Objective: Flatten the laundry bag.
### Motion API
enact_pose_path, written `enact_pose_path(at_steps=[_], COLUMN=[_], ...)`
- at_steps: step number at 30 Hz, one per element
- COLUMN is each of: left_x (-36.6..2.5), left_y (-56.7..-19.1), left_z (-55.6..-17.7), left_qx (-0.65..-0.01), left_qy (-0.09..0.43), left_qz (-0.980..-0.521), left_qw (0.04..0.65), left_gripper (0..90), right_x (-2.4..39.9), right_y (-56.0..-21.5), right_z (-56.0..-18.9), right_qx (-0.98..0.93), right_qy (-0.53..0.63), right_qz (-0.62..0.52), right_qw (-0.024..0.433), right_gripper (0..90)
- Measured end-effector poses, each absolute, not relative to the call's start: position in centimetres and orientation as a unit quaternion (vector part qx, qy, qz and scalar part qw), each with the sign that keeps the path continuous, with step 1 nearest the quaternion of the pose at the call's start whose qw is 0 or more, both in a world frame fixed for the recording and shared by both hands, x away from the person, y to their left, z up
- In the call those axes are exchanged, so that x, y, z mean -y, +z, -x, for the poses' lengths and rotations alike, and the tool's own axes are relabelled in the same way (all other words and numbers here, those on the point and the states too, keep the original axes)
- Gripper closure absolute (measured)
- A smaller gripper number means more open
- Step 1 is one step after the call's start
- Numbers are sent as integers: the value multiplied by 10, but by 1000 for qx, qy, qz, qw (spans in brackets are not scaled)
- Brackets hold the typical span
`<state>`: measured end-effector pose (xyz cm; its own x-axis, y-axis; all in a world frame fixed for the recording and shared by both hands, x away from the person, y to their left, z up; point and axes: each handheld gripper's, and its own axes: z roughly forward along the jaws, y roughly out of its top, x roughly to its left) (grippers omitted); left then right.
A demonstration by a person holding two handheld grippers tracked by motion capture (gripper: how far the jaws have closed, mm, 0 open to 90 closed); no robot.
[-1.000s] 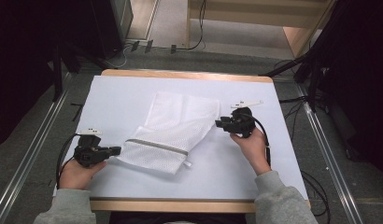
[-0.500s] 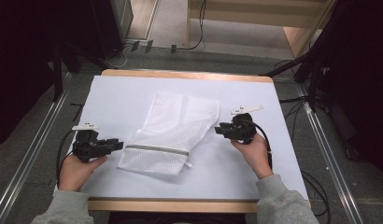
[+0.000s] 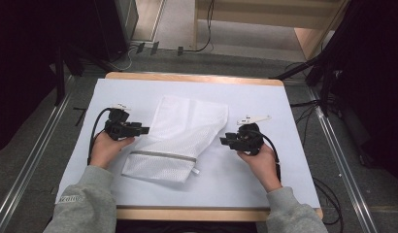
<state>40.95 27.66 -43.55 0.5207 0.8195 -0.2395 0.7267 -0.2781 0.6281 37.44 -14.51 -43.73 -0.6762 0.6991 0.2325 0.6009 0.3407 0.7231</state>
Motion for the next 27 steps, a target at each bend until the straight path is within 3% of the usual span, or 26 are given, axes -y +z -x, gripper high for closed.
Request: enact_pose_path(at_steps=[11,17,20,24,27], left_x=[-255,-243,-245,-248,-251], left_y=[-452,-453,-453,-453,-452], left_z=[-443,-443,-445,-446,-446], left_qx=[-479,-466,-468,-474,-481], left_qy=[61,101,92,81,77], left_qz=[-807,-822,-820,-815,-808], left_qw=[341,311,315,323,331], left_gripper=[536,798,893,900,900], right_x=[139,136,130,117,107], right_y=[-444,-447,-449,-455,-458], right_z=[-362,-361,-363,-365,-368], right_qx=[-819,-809,-807,-814,-821], right_qy=[410,429,439,436,427], right_qz=[-396,-399,-393,-382,-377], right_qw=[59,51,43,31,22], right_gripper=[632,586,521,423,403])
